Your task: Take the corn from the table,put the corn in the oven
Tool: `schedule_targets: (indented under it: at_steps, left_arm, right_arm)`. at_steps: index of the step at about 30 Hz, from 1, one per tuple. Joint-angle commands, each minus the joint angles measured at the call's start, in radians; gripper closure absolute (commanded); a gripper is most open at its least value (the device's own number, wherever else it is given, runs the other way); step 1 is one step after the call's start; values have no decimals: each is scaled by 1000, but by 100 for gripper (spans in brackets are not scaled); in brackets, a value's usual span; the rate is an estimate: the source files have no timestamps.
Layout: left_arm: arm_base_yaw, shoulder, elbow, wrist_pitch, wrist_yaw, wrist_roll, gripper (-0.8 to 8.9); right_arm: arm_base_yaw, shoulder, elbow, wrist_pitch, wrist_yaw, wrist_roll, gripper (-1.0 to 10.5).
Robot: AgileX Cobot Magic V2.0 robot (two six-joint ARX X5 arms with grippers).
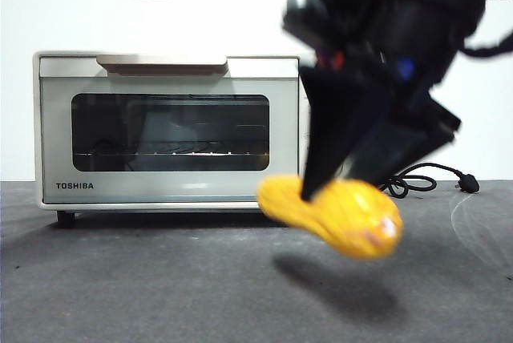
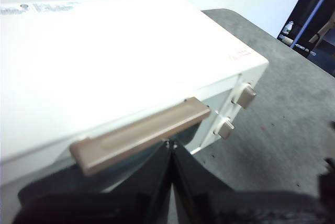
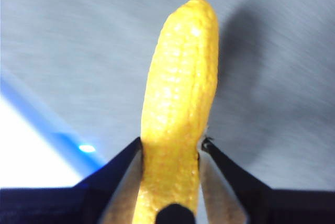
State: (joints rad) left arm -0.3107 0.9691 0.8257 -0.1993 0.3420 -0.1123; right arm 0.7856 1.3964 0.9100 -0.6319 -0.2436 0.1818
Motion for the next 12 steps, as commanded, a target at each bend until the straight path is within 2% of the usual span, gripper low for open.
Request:
schedule_targets:
  at_steps: [1,8,12]
  left_arm:
    - [-3,39,1,38,-3,12,819]
    - [-3,138,1,138,-9,12,819]
    - [-3,174,1,180,-43,12,819]
  right_arm:
    - [38,-51,17,7,-3,41,958]
    - [122,-178,90,3,5,79,958]
    - [159,-225,153,-17,49,80,958]
